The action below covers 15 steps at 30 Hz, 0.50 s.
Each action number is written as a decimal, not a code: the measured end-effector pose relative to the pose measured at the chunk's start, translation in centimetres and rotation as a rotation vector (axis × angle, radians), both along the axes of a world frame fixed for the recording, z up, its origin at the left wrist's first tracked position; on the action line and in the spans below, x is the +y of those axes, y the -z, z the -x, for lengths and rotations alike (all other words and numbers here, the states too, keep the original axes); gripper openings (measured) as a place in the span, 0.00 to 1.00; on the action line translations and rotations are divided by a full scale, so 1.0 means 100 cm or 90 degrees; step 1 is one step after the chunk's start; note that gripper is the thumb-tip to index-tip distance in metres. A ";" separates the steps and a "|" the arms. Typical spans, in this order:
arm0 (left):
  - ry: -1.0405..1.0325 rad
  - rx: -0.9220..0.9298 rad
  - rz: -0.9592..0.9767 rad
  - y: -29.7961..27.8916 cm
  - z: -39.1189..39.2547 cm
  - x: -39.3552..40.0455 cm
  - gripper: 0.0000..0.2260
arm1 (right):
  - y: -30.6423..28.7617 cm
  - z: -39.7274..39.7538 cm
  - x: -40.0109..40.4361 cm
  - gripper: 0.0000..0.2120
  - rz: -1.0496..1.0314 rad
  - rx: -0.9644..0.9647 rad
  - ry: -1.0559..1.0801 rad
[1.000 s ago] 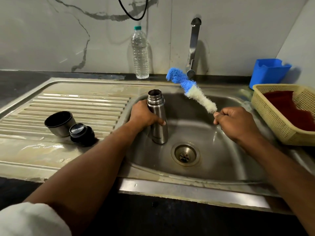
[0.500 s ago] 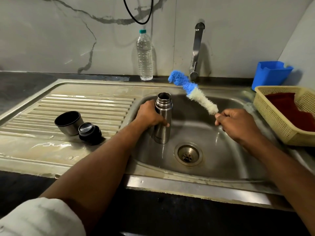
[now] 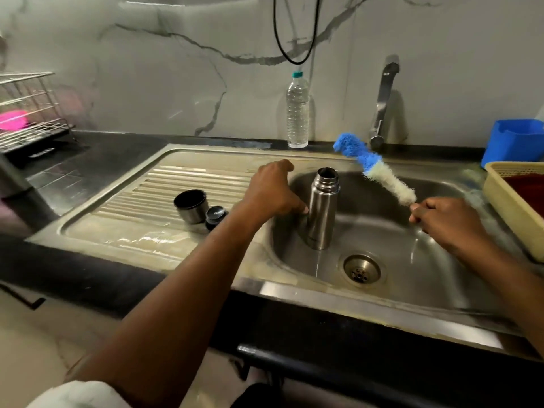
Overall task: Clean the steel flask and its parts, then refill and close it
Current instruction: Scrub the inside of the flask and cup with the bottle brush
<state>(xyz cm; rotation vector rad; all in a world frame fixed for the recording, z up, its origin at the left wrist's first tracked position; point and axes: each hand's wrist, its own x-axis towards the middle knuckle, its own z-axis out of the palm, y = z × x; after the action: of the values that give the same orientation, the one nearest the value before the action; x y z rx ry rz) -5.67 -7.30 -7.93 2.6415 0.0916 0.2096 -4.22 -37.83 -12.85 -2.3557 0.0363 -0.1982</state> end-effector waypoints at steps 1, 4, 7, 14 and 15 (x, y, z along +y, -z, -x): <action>0.003 -0.009 -0.027 -0.001 0.010 0.008 0.42 | 0.000 0.001 0.000 0.15 0.000 0.000 0.002; -0.009 -0.004 -0.093 -0.005 0.038 0.036 0.39 | 0.003 0.000 -0.004 0.15 -0.002 -0.003 0.013; -0.043 0.019 -0.176 -0.010 0.058 0.064 0.37 | 0.005 0.000 -0.007 0.15 -0.010 0.000 0.026; -0.065 0.087 -0.245 -0.005 0.071 0.089 0.31 | 0.010 -0.003 -0.009 0.15 -0.002 0.000 0.031; -0.064 0.088 -0.240 -0.005 0.069 0.089 0.30 | 0.010 -0.004 -0.009 0.15 -0.001 0.000 0.031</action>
<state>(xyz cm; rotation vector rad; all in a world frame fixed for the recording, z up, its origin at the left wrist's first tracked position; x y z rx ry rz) -12.60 1.58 -7.47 3.0282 0.2541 0.0830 -3.81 -38.73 -13.85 -2.3545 0.0934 -0.2208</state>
